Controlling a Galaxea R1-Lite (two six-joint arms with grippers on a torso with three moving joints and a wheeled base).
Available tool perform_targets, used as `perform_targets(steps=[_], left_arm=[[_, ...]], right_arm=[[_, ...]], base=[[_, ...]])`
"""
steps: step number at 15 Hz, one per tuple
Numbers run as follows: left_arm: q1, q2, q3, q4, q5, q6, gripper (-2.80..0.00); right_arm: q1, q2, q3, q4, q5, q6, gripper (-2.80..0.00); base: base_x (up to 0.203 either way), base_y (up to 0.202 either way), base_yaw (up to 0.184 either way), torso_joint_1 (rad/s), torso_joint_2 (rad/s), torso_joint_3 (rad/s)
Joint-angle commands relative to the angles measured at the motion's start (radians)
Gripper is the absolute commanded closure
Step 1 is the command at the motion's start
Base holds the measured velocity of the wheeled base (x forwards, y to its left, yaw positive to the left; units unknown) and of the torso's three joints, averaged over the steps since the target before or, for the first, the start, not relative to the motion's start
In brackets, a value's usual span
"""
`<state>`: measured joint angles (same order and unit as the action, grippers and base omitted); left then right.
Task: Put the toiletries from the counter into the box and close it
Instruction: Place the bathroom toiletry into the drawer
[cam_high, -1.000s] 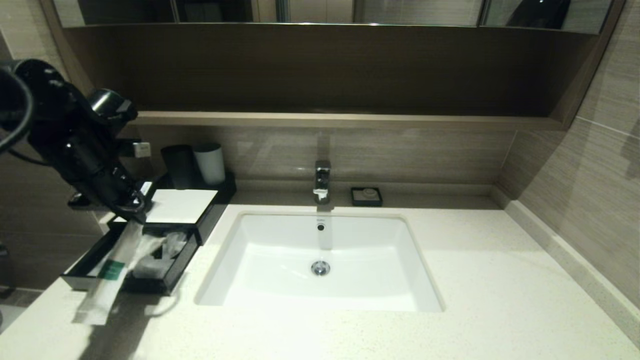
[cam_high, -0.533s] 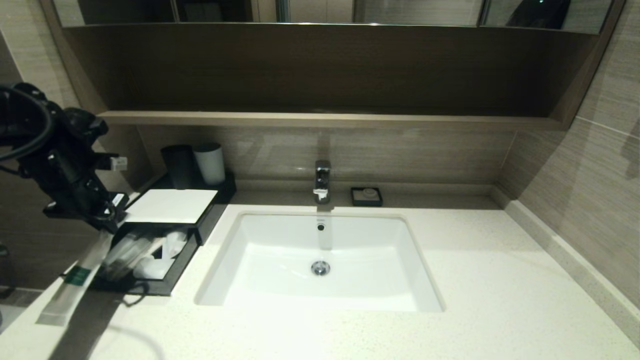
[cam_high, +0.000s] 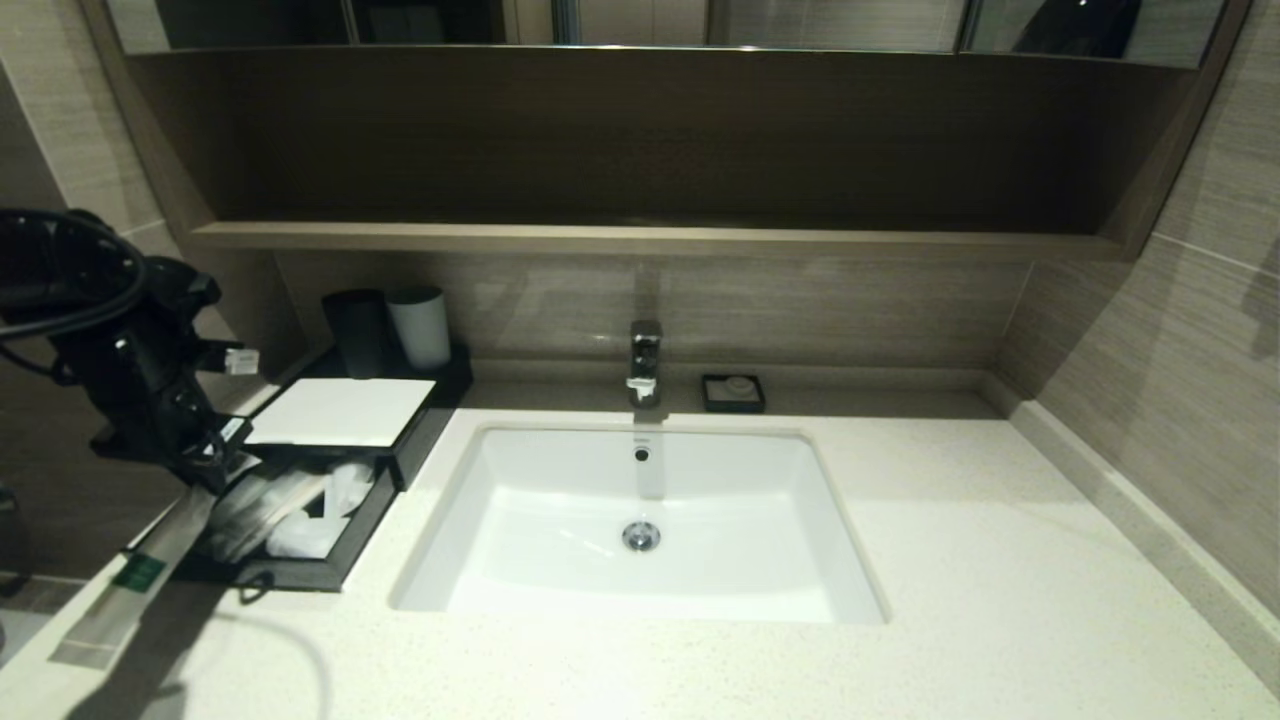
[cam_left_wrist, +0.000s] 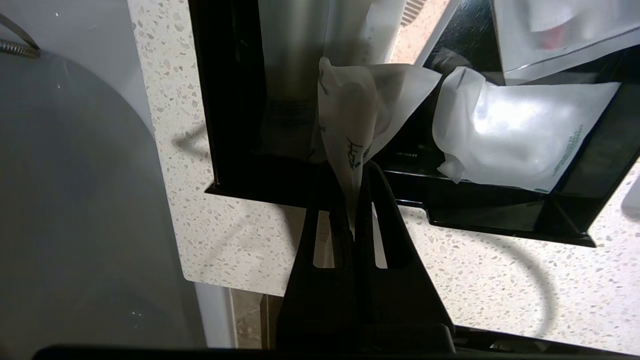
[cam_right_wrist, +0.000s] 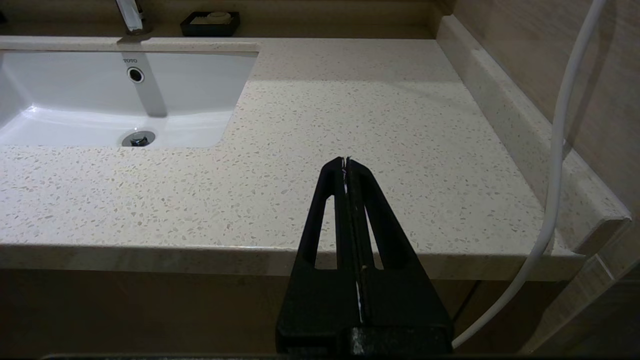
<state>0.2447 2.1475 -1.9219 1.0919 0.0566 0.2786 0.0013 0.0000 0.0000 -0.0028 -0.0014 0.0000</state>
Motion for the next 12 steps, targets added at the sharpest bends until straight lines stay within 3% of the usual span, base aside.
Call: perform_targets(steps=[1, 12], left_arm=[[0.005, 0.024, 0.0, 0.008, 0.0, 0.016, 0.0], [-0.01, 0.065, -0.003, -0.025, -0.001, 0.032, 0.0]], right_arm=[[0.0, 0.0, 0.002, 0.0, 0.0, 0.0, 0.0], [0.0, 0.0, 0.002, 0.0, 0.0, 0.0, 0.0]], base=[[0.0, 0.0, 0.0, 0.0, 0.0, 0.0], [0.0, 0.0, 0.0, 0.0, 0.0, 0.0]])
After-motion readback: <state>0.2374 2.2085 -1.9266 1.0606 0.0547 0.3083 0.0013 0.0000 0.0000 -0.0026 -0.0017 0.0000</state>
